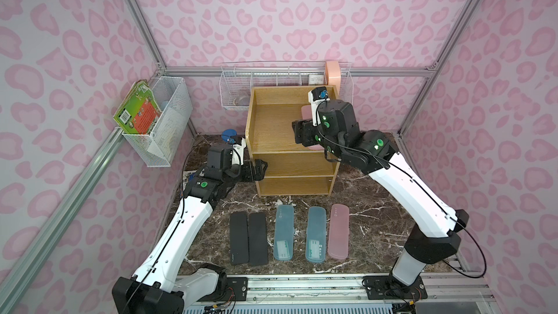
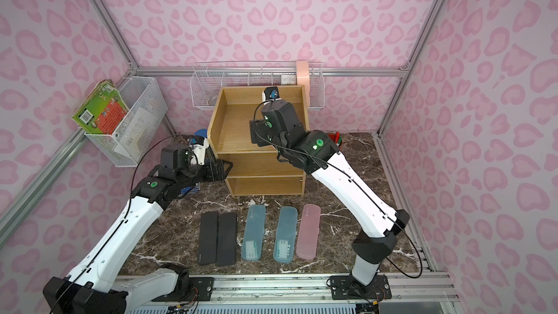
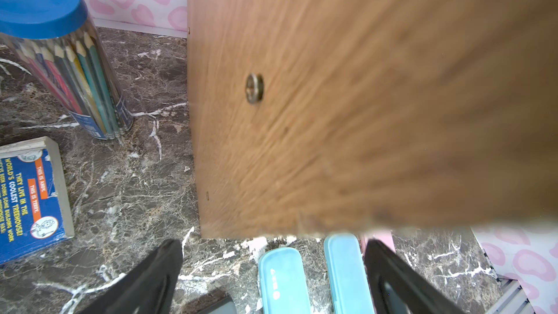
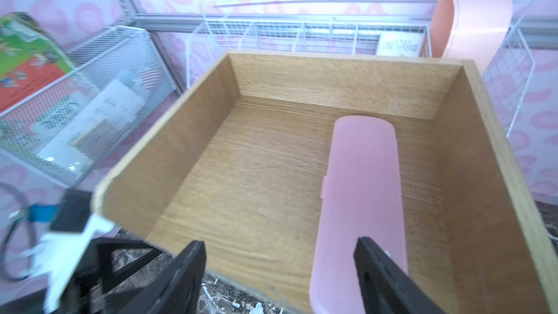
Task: Place the pencil cases on the shelf according to color
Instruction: Place the pencil case on the shelf, then pick up the pencil case from the center of the board.
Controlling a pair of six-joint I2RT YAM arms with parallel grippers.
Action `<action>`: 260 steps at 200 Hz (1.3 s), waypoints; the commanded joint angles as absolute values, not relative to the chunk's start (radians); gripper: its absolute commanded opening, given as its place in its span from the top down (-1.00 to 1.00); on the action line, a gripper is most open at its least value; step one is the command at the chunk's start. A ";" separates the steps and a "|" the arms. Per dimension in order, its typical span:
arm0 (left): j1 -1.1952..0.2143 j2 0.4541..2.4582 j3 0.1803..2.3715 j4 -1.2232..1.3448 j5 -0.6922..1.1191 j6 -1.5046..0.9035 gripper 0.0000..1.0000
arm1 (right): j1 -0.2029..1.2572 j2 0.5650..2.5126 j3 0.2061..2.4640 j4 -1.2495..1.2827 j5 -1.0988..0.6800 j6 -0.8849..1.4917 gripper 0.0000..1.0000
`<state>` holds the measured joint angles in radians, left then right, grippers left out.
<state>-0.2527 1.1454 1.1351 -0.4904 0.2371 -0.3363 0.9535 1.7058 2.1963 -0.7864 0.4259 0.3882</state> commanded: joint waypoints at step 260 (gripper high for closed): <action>-0.284 1.224 1.113 -0.442 0.217 -0.237 -0.98 | 0.965 0.969 0.446 -0.463 0.121 1.000 -1.00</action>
<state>-0.2787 1.2034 1.0821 -0.4225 0.1497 -0.2790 0.9703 0.9279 0.4305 -0.4816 0.1810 1.0691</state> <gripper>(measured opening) 0.989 0.998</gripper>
